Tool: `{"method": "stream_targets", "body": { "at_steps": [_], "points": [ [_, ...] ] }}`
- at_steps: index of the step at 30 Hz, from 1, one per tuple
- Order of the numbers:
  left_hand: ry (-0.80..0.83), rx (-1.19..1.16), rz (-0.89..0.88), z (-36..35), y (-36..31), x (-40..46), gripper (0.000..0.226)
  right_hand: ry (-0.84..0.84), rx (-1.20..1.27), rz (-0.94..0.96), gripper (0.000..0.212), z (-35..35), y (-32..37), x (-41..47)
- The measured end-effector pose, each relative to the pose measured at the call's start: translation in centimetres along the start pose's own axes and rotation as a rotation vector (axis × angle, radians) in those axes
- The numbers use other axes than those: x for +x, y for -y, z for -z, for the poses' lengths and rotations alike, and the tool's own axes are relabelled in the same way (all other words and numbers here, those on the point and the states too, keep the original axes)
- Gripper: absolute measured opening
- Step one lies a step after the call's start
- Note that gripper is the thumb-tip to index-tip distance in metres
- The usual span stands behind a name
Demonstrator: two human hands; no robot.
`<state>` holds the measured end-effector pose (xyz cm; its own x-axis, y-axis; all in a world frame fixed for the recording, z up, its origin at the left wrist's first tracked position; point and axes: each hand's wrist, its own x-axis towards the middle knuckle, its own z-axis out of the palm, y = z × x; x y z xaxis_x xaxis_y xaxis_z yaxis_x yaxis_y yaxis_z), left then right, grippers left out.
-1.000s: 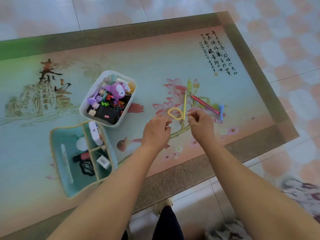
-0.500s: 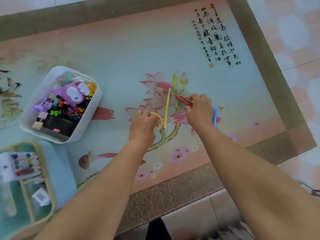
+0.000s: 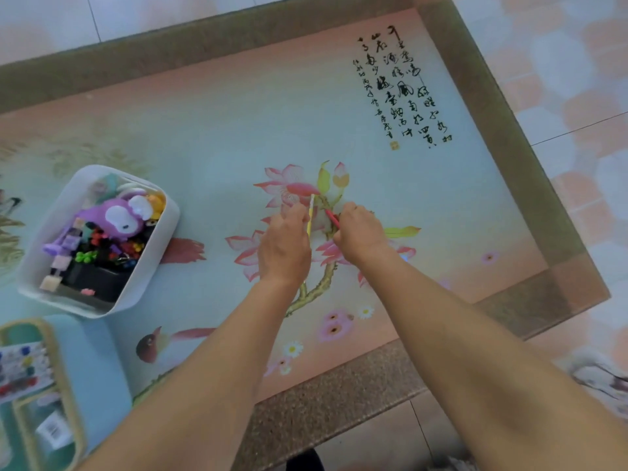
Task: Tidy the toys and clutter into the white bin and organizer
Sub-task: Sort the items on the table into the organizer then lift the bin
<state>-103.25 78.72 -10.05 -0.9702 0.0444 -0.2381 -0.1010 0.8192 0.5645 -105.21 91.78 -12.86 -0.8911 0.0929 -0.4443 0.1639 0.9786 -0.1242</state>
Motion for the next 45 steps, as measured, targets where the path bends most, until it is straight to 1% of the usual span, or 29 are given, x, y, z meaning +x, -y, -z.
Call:
{"method": "stream_targets", "body": {
  "at_steps": [3,5,10,15,18,19,21,25,27,29,31,33,37,39,40,42,45],
  "points": [
    [0.066,0.075,0.049,-0.7,0.2,0.2,0.023,0.003,0.052,-0.003,0.031,0.0,-0.4,0.0],
    [0.102,0.126,0.083,-1.1,0.6,0.1,0.019,-0.011,0.086,-0.020,0.033,0.0,-1.0,0.0],
    [0.173,0.243,0.135,-2.2,0.4,0.0,0.035,-0.058,0.176,-0.058,0.030,0.4,-2.6,0.2],
    [0.186,0.309,0.138,-3.1,-0.1,0.5,0.030,-0.081,0.399,-0.058,0.016,0.8,-3.3,0.7],
    [0.175,0.295,0.144,-3.5,-0.2,0.6,0.026,-0.134,0.602,-0.056,0.013,1.3,-3.4,0.8],
    [0.172,0.282,0.149,-3.5,-0.1,0.5,0.026,-0.132,0.637,-0.037,0.012,1.6,-3.5,0.8],
    [0.158,0.258,0.167,-3.5,0.2,0.4,0.026,-0.083,0.598,0.045,0.013,1.9,-3.8,0.6],
    [0.105,0.189,0.238,-2.7,0.8,0.3,0.020,0.088,0.263,0.153,0.018,1.2,-4.4,-0.2],
    [0.097,0.152,0.251,-2.4,1.0,0.2,0.019,0.103,0.151,0.181,0.018,0.2,-4.9,-0.4],
    [0.091,0.130,0.239,-2.2,1.2,0.2,0.018,0.086,0.115,0.217,0.018,-0.5,-5.2,-0.7],
    [0.083,0.105,0.222,-2.1,1.2,0.0,0.018,0.067,0.093,0.240,0.009,-0.6,-5.3,-0.8],
    [0.078,0.067,0.195,-2.2,0.9,-0.2,0.019,0.021,0.095,0.210,0.007,0.4,-5.5,-1.1],
    [0.097,-0.011,0.137,-2.5,-0.9,-1.1,0.015,-0.045,0.371,0.032,0.009,3.2,-7.3,-2.5],
    [0.121,-0.050,0.116,-2.8,-1.9,-1.8,0.015,-0.046,0.447,-0.037,0.014,3.7,-8.8,-3.9],
    [0.140,-0.063,0.106,-3.0,-2.4,-2.3,0.015,-0.016,0.437,-0.064,0.019,3.7,-9.6,-4.7],
    [0.198,-0.079,0.094,-3.5,-3.1,-3.3,0.015,0.106,0.349,-0.099,0.031,3.4,-10.9,-6.8],
    [0.283,-0.096,0.067,-4.3,-4.1,-5.1,0.015,0.267,0.194,-0.115,0.034,2.1,-12.2,-10.7]
  ]
}}
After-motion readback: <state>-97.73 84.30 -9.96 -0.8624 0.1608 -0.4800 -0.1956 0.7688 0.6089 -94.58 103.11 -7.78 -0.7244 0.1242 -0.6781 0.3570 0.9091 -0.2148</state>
